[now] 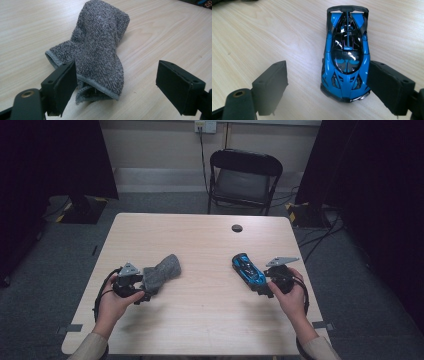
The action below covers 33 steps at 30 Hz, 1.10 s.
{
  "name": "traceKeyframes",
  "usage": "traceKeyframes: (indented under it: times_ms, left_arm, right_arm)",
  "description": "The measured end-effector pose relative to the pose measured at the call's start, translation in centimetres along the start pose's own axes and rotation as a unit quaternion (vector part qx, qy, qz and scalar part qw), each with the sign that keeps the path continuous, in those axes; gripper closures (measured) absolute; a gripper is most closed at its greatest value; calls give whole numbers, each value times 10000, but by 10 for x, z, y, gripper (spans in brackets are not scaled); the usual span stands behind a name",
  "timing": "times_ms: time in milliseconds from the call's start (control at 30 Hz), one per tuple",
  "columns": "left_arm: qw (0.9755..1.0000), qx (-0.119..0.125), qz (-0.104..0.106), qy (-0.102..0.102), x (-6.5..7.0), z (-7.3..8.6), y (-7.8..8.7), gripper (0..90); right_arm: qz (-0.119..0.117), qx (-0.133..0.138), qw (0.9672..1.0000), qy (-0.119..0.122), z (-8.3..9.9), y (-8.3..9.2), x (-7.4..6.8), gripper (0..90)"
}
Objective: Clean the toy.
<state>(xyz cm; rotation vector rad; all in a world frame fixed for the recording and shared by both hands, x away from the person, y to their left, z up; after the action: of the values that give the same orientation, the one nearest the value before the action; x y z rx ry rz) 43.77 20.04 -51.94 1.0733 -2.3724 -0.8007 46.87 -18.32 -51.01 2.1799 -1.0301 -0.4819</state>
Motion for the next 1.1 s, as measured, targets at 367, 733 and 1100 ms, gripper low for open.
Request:
traceKeyframes:
  times_ms: [367,733,1100]
  left_arm:
    - [9999,30,100,-60,7,12,4,170]
    - [9998,99,155,-49,9,24,14,167]
    - [9998,16,186,1,10,40,18,170]
  right_arm:
    - [-30,-29,9999,114,13,5,-3,172]
    - [-107,-25,9999,128,26,7,-9,172]
    - [-125,-69,9998,120,37,9,-10,171]
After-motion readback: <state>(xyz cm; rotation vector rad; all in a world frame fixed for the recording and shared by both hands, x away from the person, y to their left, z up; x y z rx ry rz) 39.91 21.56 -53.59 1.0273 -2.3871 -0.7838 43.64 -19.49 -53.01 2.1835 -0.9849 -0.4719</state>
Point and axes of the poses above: each handheld gripper's, and its own axes: y roughly backward along the jaws, z roughly out of its underside, x roughly to its right, the point moved 10 cm from there along -y, roughly forward along the jaws, and after that the axes turned 3 degrees about z, right-handed, at the moved point
